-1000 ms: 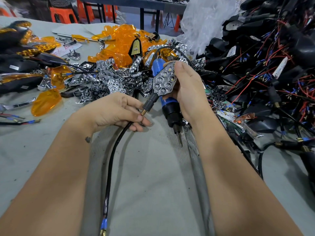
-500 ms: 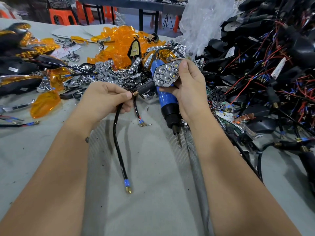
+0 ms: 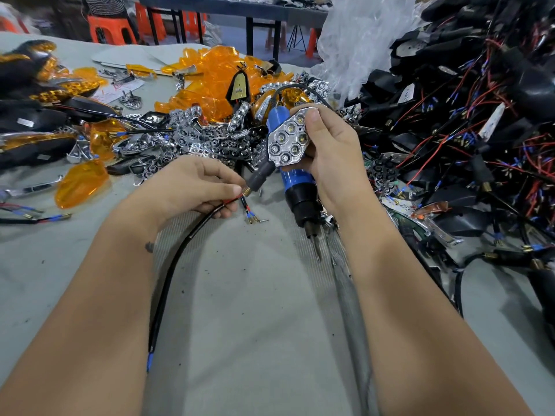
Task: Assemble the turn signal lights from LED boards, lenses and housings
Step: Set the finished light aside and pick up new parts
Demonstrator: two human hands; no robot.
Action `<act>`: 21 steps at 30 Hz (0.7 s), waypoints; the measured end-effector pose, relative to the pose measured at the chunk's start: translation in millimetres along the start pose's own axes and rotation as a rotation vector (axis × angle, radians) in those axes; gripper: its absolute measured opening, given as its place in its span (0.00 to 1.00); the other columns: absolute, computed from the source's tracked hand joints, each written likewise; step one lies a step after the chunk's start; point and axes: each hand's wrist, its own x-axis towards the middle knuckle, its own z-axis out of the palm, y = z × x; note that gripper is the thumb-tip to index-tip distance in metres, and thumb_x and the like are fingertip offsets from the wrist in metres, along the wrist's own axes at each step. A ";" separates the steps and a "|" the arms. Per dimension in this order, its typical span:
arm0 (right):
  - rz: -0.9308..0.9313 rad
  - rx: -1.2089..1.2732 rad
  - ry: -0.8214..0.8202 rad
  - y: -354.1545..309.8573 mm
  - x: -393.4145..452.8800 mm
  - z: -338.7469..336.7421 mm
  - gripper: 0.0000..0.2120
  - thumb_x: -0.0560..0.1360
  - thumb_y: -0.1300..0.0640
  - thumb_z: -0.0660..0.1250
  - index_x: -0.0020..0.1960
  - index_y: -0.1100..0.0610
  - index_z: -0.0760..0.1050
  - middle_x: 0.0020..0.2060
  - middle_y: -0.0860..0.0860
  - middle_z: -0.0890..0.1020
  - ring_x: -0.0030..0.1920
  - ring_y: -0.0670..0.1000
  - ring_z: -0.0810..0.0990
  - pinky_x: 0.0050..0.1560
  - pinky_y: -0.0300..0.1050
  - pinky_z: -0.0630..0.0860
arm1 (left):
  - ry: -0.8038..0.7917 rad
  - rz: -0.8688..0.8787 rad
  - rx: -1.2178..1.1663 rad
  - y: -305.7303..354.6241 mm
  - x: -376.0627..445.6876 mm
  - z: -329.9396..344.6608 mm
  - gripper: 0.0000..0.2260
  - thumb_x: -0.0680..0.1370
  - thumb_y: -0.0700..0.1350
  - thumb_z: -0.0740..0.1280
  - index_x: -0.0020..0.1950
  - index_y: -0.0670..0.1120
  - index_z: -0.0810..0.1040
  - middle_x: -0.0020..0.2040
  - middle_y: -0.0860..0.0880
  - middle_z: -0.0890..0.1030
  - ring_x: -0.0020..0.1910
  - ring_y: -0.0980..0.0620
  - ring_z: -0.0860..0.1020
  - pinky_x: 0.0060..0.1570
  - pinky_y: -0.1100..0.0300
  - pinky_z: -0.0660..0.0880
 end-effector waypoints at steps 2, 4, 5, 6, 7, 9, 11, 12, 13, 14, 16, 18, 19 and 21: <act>-0.022 -0.066 -0.011 -1.8 0.4 0.7 0.11 0.81 0.52 0.60 0.49 0.53 0.80 0.45 0.55 0.80 0.48 0.55 0.78 0.56 0.68 0.76 | -0.075 -0.011 0.017 1.9 -3.0 -0.7 0.07 0.75 0.39 0.71 0.42 0.48 0.87 0.39 0.43 0.86 0.34 0.52 0.84 0.34 0.66 0.80; -0.031 -0.137 -0.017 -3.9 0.6 1.5 0.12 0.78 0.49 0.61 0.48 0.55 0.80 0.45 0.57 0.78 0.48 0.56 0.75 0.59 0.68 0.73 | -0.053 0.026 -0.039 5.9 -0.9 5.1 0.09 0.78 0.43 0.68 0.45 0.51 0.87 0.42 0.43 0.86 0.38 0.50 0.85 0.37 0.63 0.81; -0.033 -0.163 -0.025 -3.9 0.6 1.8 0.14 0.78 0.49 0.62 0.48 0.58 0.79 0.44 0.58 0.76 0.47 0.56 0.73 0.56 0.65 0.73 | -0.004 0.056 -0.107 9.0 1.8 10.5 0.09 0.81 0.46 0.65 0.48 0.51 0.86 0.43 0.44 0.86 0.41 0.48 0.86 0.38 0.62 0.81; -0.039 -0.182 -0.038 -3.8 0.5 2.0 0.16 0.79 0.49 0.61 0.49 0.62 0.78 0.43 0.58 0.74 0.46 0.55 0.71 0.53 0.59 0.73 | 0.041 0.080 -0.195 11.3 5.1 16.4 0.09 0.82 0.50 0.64 0.53 0.51 0.84 0.44 0.45 0.86 0.43 0.46 0.86 0.39 0.60 0.82; -0.049 -0.196 -0.054 -3.1 0.0 2.3 0.17 0.79 0.51 0.61 0.51 0.65 0.77 0.42 0.58 0.74 0.45 0.54 0.71 0.51 0.54 0.71 | 0.066 0.087 -0.291 15.0 7.4 23.4 0.10 0.81 0.53 0.64 0.57 0.52 0.81 0.44 0.46 0.86 0.43 0.46 0.85 0.40 0.58 0.81; -0.075 -0.227 -0.085 -2.8 -2.1 3.3 0.14 0.82 0.54 0.61 0.52 0.66 0.78 0.42 0.59 0.76 0.44 0.52 0.73 0.48 0.47 0.71 | 0.094 0.113 -0.404 19.2 10.9 37.4 0.16 0.76 0.55 0.68 0.61 0.51 0.79 0.45 0.44 0.84 0.44 0.44 0.84 0.44 0.53 0.82; -0.100 -0.265 -0.103 -4.4 -3.8 5.4 0.11 0.83 0.57 0.61 0.53 0.62 0.79 0.44 0.61 0.78 0.46 0.50 0.74 0.49 0.45 0.71 | 0.099 0.204 -0.351 17.4 11.4 47.8 0.10 0.78 0.51 0.70 0.58 0.52 0.80 0.45 0.47 0.83 0.46 0.45 0.82 0.48 0.50 0.83; -0.108 -0.277 -0.109 -5.3 -3.9 6.0 0.10 0.83 0.58 0.61 0.53 0.61 0.79 0.44 0.60 0.78 0.46 0.51 0.73 0.49 0.46 0.70 | 0.098 0.250 -0.322 15.7 10.3 50.0 0.07 0.79 0.48 0.68 0.56 0.52 0.81 0.42 0.53 0.83 0.44 0.51 0.82 0.46 0.53 0.82; -0.111 -0.283 -0.111 -6.0 -3.9 6.1 0.09 0.83 0.58 0.61 0.53 0.61 0.79 0.43 0.58 0.77 0.45 0.51 0.73 0.49 0.47 0.69 | 0.099 0.278 -0.303 14.4 10.0 50.5 0.06 0.80 0.47 0.67 0.56 0.51 0.80 0.38 0.58 0.81 0.40 0.56 0.81 0.43 0.57 0.82; -0.109 -0.287 -0.112 -6.6 -3.8 5.6 0.10 0.83 0.58 0.61 0.52 0.63 0.79 0.41 0.58 0.76 0.44 0.52 0.71 0.47 0.49 0.69 | 0.100 0.299 -0.284 12.8 9.7 49.2 0.07 0.80 0.46 0.66 0.57 0.50 0.80 0.35 0.60 0.80 0.37 0.60 0.79 0.42 0.60 0.81; -0.092 -0.279 -0.112 -6.3 -3.8 3.6 0.14 0.83 0.58 0.62 0.52 0.69 0.78 0.40 0.59 0.73 0.43 0.55 0.69 0.42 0.59 0.70 | 0.088 0.327 -0.260 12.7 8.8 47.6 0.11 0.78 0.47 0.67 0.60 0.49 0.79 0.35 0.60 0.81 0.36 0.61 0.80 0.41 0.61 0.80; -0.072 -0.268 -0.105 -5.0 -4.6 3.5 0.15 0.83 0.57 0.63 0.52 0.70 0.78 0.39 0.58 0.72 0.42 0.56 0.69 0.39 0.69 0.72 | 0.084 0.330 -0.284 13.6 8.9 47.0 0.13 0.74 0.49 0.70 0.58 0.50 0.81 0.40 0.55 0.85 0.41 0.56 0.84 0.41 0.59 0.81; -0.068 -0.265 -0.092 -4.7 -5.2 5.0 0.15 0.82 0.57 0.63 0.52 0.69 0.78 0.39 0.58 0.72 0.42 0.56 0.69 0.40 0.70 0.73 | 0.101 0.319 -0.309 13.1 9.7 46.6 0.12 0.73 0.50 0.71 0.55 0.53 0.82 0.42 0.52 0.86 0.43 0.53 0.85 0.41 0.57 0.82; -0.079 -0.278 -0.057 -5.5 -6.4 9.3 0.13 0.83 0.58 0.62 0.51 0.67 0.80 0.39 0.58 0.73 0.41 0.54 0.69 0.41 0.62 0.72 | 0.162 0.287 -0.302 10.5 11.8 44.5 0.10 0.71 0.52 0.73 0.53 0.56 0.82 0.44 0.50 0.87 0.45 0.51 0.85 0.45 0.51 0.83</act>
